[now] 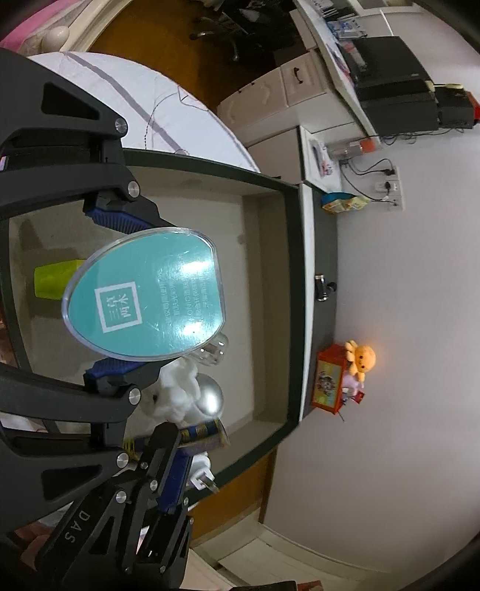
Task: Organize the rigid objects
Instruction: 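Carry teal case and blue box into the pink box and open both tools, then withdraw both open tools from the pink box toward the bed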
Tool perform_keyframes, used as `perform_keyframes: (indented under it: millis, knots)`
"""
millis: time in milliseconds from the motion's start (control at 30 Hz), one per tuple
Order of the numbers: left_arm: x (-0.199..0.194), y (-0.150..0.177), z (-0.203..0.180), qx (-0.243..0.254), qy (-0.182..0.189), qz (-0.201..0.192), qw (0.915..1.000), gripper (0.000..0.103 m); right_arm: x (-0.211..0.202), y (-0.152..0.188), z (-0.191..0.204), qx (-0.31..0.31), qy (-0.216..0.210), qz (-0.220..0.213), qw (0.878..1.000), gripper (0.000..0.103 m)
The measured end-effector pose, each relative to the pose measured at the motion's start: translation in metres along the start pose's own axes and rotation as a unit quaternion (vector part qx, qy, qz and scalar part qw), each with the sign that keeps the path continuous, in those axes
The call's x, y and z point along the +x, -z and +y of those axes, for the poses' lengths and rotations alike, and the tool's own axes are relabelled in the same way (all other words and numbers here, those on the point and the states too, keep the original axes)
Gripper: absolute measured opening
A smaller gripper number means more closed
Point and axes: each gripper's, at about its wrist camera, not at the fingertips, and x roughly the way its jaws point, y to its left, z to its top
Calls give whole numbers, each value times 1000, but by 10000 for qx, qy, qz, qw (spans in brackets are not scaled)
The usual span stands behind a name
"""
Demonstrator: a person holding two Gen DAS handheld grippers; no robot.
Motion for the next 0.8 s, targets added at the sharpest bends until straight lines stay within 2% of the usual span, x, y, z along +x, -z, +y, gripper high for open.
perform_keyframes:
  millis: [67, 133, 167, 200, 233, 267, 333, 400, 633, 800]
  knots:
    - [2, 1, 1, 1, -22, 81, 10000, 57, 1, 2, -3, 63, -15, -8, 10000, 22]
    - [-5, 3, 0, 51, -95, 22, 9999, 62, 1, 2, -4, 82, -15, -13, 10000, 25]
    - [-9, 3, 0, 62, -120, -26, 9999, 74, 1, 3, -4, 71, 2, -8, 10000, 29]
    - [-14, 4, 0, 60, -169, -91, 9998, 87, 1, 3, -5, 59, -10, -15, 10000, 45]
    - [-22, 5, 1, 43, -250, -186, 9995, 89, -1, 3, -5, 62, -19, -46, 10000, 59]
    - [-28, 5, 3, 26, -314, -262, 9992, 92, -3, 4, -5, 76, 49, -100, 9999, 64]
    - [-44, 7, 10, -62, -364, -389, 9986, 98, -9, 5, -5, 158, 38, -208, 9997, 89]
    - [-62, 10, 14, -149, -494, -568, 9971, 103, -17, 6, -6, 211, 93, -294, 9993, 103]
    - [-117, 19, 17, -215, -869, -978, 9912, 103, -47, 10, -5, 422, 120, -670, 9968, 103]
    - [-146, 29, 17, -272, -984, -1147, 9881, 103, -77, 20, 4, 453, 135, -927, 9946, 103]
